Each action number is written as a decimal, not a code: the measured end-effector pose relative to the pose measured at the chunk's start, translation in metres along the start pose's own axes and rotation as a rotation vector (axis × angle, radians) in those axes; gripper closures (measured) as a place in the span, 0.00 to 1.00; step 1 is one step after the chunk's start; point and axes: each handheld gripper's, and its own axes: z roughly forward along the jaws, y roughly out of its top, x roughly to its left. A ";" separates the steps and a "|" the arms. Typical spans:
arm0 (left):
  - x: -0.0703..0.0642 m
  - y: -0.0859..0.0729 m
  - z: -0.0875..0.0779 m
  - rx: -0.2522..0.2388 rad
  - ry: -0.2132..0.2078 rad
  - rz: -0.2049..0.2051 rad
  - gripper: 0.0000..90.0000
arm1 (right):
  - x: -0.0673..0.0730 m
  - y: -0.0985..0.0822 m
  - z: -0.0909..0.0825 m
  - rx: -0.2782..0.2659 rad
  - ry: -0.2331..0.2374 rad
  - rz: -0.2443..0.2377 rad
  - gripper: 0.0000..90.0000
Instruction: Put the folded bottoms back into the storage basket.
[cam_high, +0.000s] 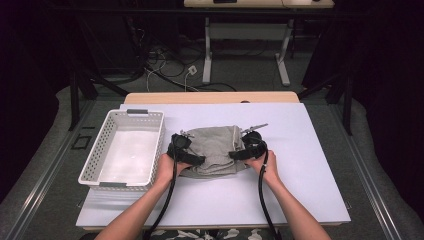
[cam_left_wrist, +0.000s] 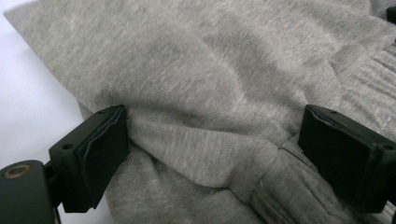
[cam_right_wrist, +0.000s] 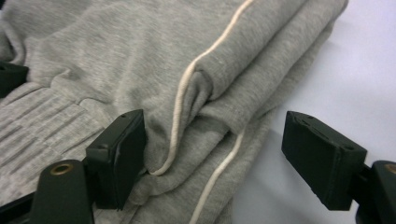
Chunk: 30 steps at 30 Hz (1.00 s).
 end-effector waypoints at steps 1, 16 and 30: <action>0.000 0.000 0.000 0.001 0.002 0.001 0.09 | -0.001 -0.001 0.002 -0.002 0.008 0.016 0.24; -0.005 -0.001 -0.003 -0.024 -0.074 0.011 0.39 | 0.002 -0.001 0.002 0.000 0.040 0.018 0.46; -0.006 -0.002 -0.003 -0.047 -0.134 0.069 0.71 | 0.007 -0.003 0.003 -0.009 0.080 0.034 0.76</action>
